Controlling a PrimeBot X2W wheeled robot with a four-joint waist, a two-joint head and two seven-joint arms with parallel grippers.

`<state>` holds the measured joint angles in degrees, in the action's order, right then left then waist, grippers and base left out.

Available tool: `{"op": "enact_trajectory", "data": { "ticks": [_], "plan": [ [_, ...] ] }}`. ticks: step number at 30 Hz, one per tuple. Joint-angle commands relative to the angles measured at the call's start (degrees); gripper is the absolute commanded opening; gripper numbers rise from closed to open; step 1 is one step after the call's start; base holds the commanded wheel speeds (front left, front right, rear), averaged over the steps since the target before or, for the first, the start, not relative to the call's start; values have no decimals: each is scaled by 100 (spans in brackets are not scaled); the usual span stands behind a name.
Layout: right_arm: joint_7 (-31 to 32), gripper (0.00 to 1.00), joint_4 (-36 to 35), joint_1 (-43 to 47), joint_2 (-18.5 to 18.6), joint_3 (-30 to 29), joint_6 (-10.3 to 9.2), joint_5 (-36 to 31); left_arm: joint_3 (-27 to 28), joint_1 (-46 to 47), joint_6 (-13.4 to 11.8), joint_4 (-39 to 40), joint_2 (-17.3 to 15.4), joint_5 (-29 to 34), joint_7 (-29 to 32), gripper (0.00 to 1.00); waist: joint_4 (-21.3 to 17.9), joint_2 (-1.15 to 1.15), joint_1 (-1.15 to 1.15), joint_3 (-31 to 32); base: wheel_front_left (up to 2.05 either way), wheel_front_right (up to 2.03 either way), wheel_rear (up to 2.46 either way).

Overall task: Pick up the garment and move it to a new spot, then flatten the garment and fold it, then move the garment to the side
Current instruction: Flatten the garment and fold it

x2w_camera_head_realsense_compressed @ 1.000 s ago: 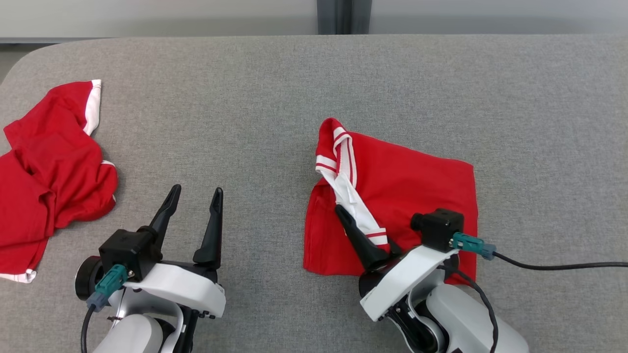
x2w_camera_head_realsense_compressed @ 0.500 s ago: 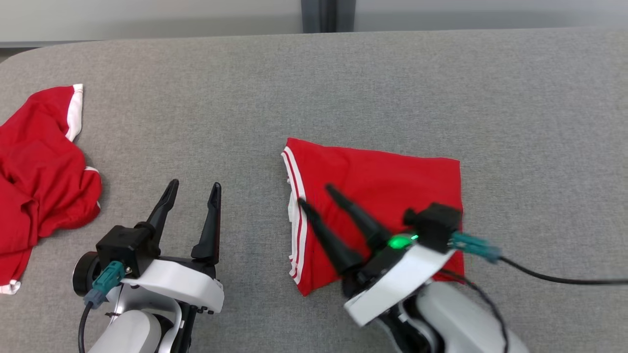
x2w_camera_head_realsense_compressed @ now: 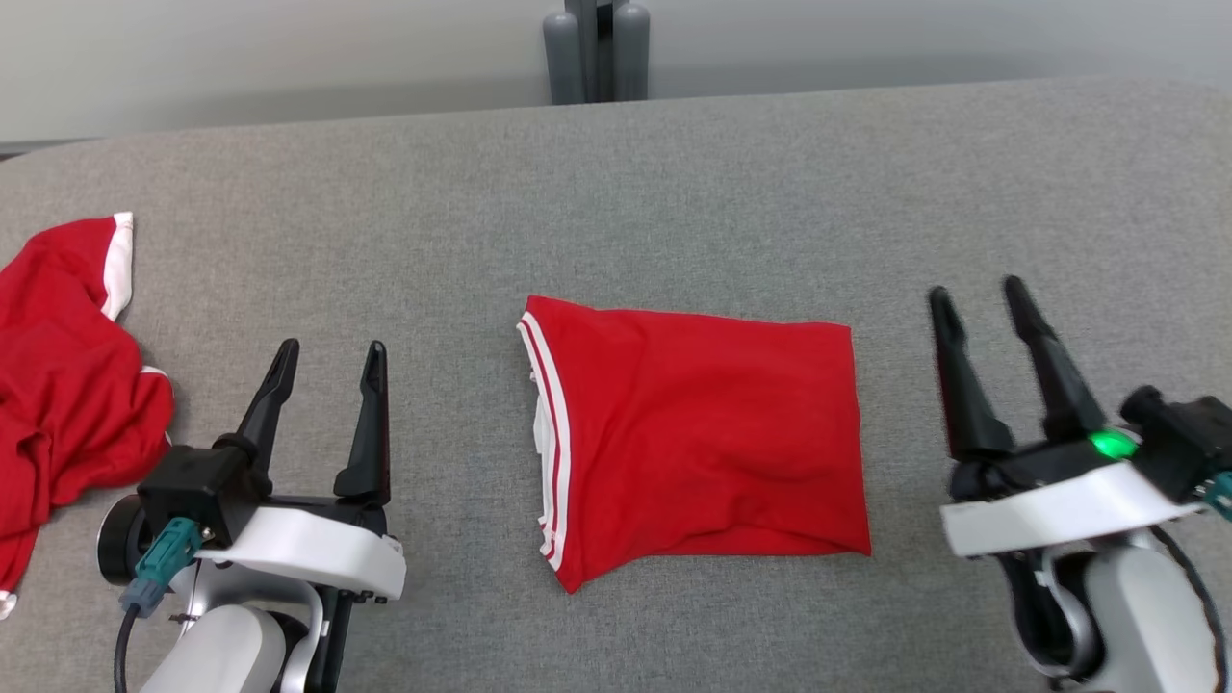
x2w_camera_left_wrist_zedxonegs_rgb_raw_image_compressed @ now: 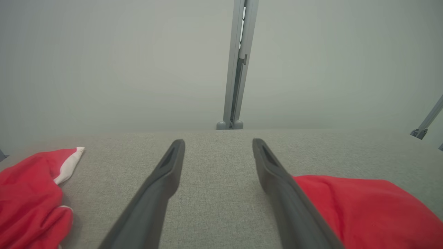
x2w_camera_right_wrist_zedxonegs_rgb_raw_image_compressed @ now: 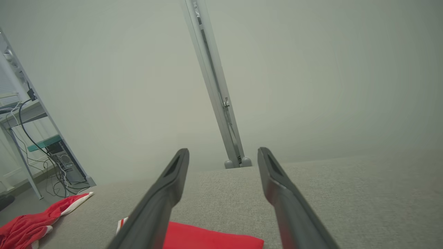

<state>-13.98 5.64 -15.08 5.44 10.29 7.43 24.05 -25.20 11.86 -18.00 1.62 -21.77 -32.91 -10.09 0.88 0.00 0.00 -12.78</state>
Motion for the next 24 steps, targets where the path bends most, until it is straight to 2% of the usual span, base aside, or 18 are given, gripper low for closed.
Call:
{"op": "enact_trajectory", "data": {
  "ticks": [1,7,10,24],
  "plan": [
    [122,100,-78,173,66,-182,11,-161,41,-70,-44,-1,-48,-6,-42,100,-32,0,0,73,0,0,0],
    [620,100,-278,807,275,-774,11,-724,54,-257,-120,-60,-113,-54,-1,100,-54,0,0,299,0,0,0],
    [848,100,-360,1131,221,-907,11,-737,36,-364,-127,-76,-140,-68,21,100,-54,0,0,380,0,0,0],
    [1117,100,-421,1421,151,-1010,11,-757,-41,-405,-194,-189,-170,-57,88,100,17,0,0,460,0,0,0]
  ]
}}
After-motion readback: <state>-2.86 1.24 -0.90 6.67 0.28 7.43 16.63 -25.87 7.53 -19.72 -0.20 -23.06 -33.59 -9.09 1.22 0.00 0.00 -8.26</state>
